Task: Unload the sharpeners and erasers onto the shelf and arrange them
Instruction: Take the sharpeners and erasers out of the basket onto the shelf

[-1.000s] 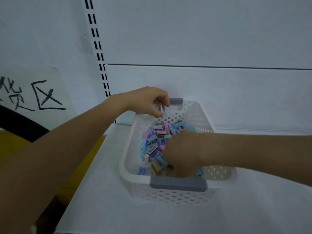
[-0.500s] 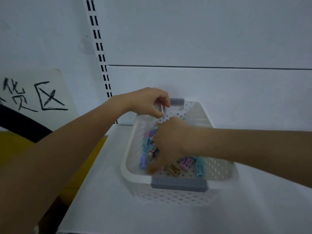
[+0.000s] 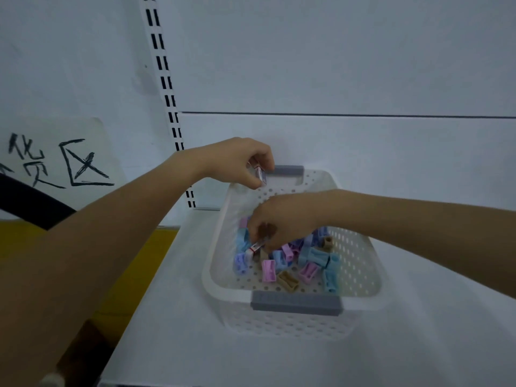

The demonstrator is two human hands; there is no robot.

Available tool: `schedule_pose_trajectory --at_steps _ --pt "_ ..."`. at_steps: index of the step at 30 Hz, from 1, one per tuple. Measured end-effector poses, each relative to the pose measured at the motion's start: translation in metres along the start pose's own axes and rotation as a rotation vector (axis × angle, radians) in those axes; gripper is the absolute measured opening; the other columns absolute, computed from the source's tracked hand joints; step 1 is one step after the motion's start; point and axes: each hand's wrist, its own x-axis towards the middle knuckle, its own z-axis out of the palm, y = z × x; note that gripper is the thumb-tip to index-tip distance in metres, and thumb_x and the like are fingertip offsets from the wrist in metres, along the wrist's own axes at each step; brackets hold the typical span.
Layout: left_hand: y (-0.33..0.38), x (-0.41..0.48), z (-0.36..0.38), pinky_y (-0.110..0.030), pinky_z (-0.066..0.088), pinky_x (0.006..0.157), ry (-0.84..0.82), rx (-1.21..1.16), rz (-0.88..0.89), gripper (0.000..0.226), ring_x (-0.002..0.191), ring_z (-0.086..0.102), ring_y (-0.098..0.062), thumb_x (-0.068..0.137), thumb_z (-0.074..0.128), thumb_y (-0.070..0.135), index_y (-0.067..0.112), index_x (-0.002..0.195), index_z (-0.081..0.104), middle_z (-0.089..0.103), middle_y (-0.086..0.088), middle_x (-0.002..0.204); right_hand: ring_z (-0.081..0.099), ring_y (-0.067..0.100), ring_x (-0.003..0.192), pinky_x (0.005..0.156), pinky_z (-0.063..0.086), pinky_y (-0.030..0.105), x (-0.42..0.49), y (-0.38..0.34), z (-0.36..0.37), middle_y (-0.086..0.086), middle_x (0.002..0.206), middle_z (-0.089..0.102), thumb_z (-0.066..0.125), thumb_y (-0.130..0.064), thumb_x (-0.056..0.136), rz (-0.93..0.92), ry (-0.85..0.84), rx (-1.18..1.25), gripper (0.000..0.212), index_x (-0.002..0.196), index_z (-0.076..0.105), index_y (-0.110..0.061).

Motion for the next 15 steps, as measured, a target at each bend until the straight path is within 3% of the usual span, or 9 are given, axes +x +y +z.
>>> schedule_pose_trajectory --at_steps 3,8,12,15 --pt "0.001 -0.003 -0.003 -0.02 0.042 0.085 -0.011 0.018 -0.016 0.03 0.097 0.053 -0.01 0.079 0.069 0.016 0.02 0.107 0.058 0.056 0.006 0.105 0.048 0.012 0.08 0.065 0.037 0.02 -0.002 0.006 -0.004 -0.004 0.09 0.054 0.063 -0.024 0.084 0.054 -0.046 -0.063 0.021 0.102 0.063 -0.012" --pt "0.002 -0.005 0.003 -0.009 0.037 0.078 -0.017 0.009 -0.018 0.03 0.096 0.05 -0.007 0.08 0.068 0.016 0.018 0.109 0.058 0.054 0.009 0.104 0.052 0.018 0.098 0.087 0.042 0.029 -0.013 0.011 0.007 0.002 0.109 0.057 0.061 -0.027 0.085 0.032 -0.06 -0.07 0.027 0.11 0.063 -0.015" --pt "0.002 -0.005 0.005 -0.01 0.035 0.078 -0.022 0.014 -0.023 0.03 0.095 0.05 -0.006 0.08 0.068 0.015 0.018 0.108 0.058 0.054 0.009 0.103 0.055 0.022 0.095 0.087 0.044 0.032 -0.018 0.009 -0.002 0.007 0.104 0.062 0.057 -0.025 0.088 0.041 -0.043 -0.029 0.022 0.102 0.065 -0.01" --pt "0.0 -0.009 0.003 -0.014 0.039 0.08 -0.012 0.01 -0.026 0.027 0.095 0.051 -0.008 0.08 0.068 0.014 0.019 0.104 0.058 0.056 0.008 0.103 0.056 0.024 0.089 0.085 0.046 0.036 -0.03 0.024 -0.021 0.01 0.101 0.062 0.059 -0.023 0.087 0.203 0.094 0.128 0.022 0.099 0.062 -0.005"
